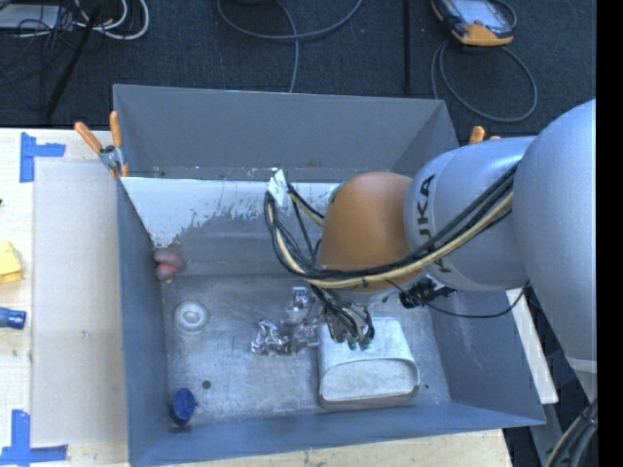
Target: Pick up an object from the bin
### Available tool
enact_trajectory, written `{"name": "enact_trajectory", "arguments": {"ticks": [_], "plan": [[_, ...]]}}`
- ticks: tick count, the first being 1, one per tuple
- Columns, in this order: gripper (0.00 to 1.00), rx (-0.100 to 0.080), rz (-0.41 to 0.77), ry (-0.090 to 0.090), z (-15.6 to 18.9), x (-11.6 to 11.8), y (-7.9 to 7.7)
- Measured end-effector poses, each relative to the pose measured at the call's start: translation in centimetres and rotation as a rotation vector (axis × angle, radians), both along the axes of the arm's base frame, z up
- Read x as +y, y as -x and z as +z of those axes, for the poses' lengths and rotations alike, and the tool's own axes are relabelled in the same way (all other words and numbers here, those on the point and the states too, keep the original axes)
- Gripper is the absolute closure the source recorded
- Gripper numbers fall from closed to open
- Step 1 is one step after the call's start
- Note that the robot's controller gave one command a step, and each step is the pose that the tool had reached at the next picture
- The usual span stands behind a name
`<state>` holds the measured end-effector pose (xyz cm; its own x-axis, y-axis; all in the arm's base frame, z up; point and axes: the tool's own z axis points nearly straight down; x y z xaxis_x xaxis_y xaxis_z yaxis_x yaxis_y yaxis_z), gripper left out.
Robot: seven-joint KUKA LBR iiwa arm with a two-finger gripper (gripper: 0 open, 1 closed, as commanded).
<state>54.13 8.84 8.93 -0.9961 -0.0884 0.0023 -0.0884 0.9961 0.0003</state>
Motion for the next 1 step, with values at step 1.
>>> {"name": "enact_trajectory", "arguments": {"ticks": [1], "plan": [[1.00, -0.011, 0.030, -0.001, 16.25, 1.16, -0.20]]}}
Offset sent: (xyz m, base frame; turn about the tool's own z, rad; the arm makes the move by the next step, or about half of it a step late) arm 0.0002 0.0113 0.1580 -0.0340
